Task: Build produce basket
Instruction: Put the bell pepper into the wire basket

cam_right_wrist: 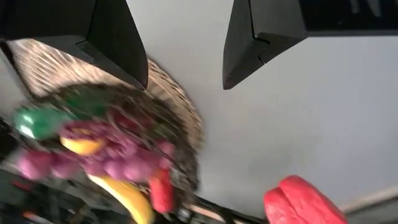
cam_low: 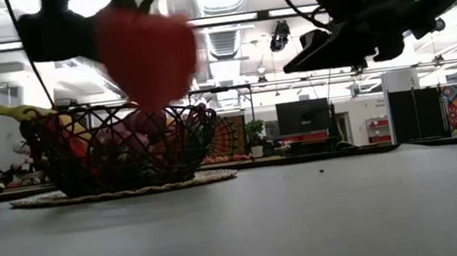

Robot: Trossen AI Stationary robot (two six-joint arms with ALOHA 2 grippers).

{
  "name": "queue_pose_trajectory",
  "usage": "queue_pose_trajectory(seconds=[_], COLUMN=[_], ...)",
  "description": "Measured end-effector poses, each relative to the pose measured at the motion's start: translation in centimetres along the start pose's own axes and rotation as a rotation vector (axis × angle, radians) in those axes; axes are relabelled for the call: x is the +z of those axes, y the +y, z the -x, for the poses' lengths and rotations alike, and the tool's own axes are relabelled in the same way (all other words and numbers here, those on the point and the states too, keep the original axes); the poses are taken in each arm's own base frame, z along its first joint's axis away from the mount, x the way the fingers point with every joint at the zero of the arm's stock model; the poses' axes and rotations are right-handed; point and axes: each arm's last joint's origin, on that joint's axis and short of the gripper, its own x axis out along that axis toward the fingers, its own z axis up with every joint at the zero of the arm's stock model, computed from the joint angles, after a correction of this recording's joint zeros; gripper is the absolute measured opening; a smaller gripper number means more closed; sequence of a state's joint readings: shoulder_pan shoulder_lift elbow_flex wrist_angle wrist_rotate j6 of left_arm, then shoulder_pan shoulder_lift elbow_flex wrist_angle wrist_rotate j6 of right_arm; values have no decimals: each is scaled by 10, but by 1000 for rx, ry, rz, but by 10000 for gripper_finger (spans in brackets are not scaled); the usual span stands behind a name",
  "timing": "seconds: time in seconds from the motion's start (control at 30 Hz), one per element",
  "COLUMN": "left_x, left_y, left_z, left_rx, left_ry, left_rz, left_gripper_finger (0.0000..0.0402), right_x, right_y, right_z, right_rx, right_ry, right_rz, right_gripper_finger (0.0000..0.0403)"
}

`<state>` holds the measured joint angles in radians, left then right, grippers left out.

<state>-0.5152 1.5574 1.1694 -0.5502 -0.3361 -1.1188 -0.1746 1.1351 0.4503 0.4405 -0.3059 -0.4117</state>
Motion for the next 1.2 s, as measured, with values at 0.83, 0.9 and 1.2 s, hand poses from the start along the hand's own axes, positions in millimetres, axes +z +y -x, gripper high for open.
queue_pose_trajectory(seconds=[0.83, 0.9, 1.2], left_x=[-10, -11, -15], left_y=[7, 8, 14], left_z=[-25, -26, -29], left_rx=[-131, -125, -106], left_ry=[-227, -225, -216], left_rz=[33, 27, 6], left_gripper_finger=[254, 254, 254], right_x=[23, 23, 19], right_y=[47, 47, 48], right_z=[-5, -5, -5], right_rx=[284, 283, 296], right_ry=[-241, -241, -208], right_rz=[111, 112, 117], right_gripper_finger=[192, 192, 192])
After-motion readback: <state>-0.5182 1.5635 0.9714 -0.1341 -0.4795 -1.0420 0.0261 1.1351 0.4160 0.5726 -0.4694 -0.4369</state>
